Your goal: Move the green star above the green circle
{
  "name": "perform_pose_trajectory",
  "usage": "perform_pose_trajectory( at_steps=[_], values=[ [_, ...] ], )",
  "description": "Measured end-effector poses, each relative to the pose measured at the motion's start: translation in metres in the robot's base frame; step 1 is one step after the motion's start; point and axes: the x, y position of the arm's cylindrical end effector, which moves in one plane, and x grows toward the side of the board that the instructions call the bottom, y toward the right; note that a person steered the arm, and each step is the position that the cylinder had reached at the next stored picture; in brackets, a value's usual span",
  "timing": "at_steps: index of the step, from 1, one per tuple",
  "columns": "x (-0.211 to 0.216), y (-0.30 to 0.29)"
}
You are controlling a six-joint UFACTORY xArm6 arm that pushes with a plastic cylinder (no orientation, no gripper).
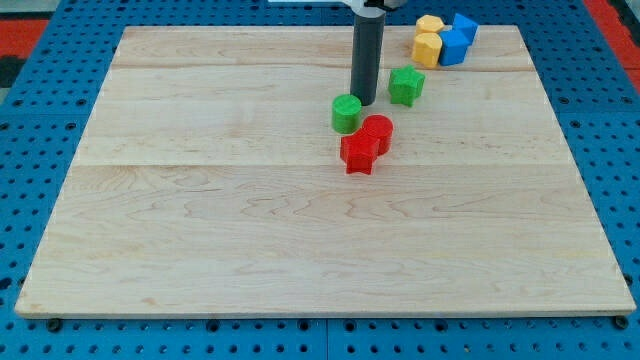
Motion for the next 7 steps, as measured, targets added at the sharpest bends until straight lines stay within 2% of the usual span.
perform_pose_trajectory(
  at_steps=[1, 3, 4, 5, 7],
  values=[
    [0.004, 0.020],
    [0.014, 0.113],
    [-0.009, 0.134],
    [-0.035, 0.111],
    [-0.043, -0.020]
  ],
)
